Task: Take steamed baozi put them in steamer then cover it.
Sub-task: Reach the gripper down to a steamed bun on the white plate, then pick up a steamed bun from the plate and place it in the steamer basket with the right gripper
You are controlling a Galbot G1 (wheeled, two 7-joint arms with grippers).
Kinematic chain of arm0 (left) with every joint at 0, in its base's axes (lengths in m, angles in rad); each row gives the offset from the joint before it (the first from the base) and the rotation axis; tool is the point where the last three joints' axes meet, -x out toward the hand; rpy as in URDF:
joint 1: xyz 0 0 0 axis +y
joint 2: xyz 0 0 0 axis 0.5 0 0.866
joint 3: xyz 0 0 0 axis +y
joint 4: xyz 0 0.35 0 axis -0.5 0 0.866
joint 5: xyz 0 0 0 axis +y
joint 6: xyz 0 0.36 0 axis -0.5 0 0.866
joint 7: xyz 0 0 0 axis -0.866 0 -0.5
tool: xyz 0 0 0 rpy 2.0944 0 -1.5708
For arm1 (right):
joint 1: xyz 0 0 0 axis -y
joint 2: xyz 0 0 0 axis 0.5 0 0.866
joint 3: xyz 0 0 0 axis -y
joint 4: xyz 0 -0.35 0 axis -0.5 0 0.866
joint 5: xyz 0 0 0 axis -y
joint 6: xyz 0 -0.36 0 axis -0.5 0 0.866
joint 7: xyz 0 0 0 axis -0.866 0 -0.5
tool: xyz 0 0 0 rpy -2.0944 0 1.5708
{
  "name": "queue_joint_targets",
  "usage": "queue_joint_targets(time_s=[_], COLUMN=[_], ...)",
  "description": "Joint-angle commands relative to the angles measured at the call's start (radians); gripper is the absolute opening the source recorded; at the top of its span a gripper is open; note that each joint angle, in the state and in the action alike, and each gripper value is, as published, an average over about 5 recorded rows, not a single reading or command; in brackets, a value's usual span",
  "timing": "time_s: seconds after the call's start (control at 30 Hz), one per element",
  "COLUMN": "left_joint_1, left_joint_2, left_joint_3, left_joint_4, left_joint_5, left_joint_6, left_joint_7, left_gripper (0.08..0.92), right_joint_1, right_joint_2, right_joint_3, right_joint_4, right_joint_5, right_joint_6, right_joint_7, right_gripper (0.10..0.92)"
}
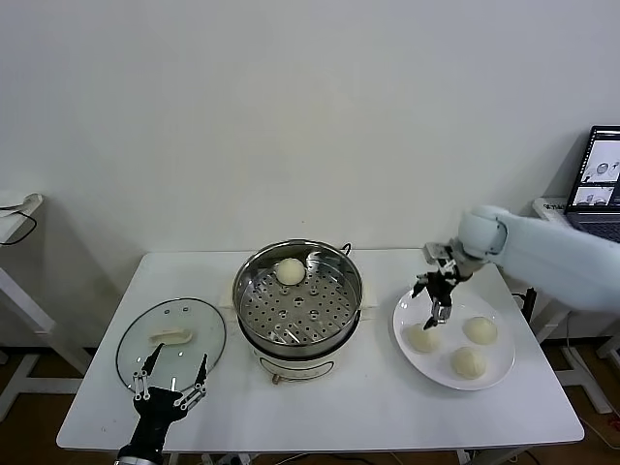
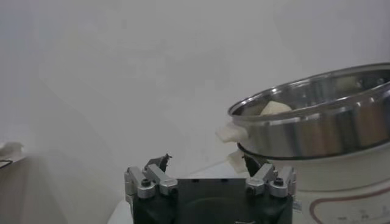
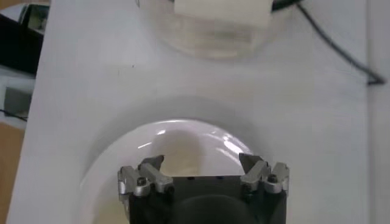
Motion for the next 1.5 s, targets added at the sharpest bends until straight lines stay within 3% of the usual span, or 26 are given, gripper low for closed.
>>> queue_joint_targets(time_s=[0.03, 0.57, 0.83, 1.07, 1.5], left_joint_1=[0.002, 0.009, 0.011, 0.009, -0.006], left_joint_2=[-0.001, -0.006, -0.007, -0.007, 0.006], left_joint_3=[0.002, 0.006, 0.002, 0.007, 0.023], left_joint_4=[0.002, 0.010, 0.008, 0.010, -0.006], left_joint_5=[0.003, 0.011, 0.011, 0.011, 0.010], left_joint_6=[-0.001, -0.008, -0.009, -0.007, -0.010], left_joint_7=[-0.001, -0.004, -0.006, -0.007, -0.008], left_gripper=[0.823, 0.823, 0.823, 0.823, 0.823], right_joint_1=[-0.080, -0.104, -0.109, -0.086, 0.308], right_joint_2=[0.002, 0.019, 0.015, 0.002, 0.006], right_joint_3=[0.004, 0.021, 0.031, 0.034, -0.117], right_joint_4=[-0.019, -0.035, -0.030, -0.015, 0.080], right_joint_5=[0.005, -0.033, -0.043, -0.047, 0.026], right_joint_6=[-0.048, -0.044, -0.040, -0.039, -0.041], right_joint_7=[0.050, 0.060, 0.060, 0.049, -0.166], right_gripper=[0.823, 0.813, 0.691, 0.663, 0.653])
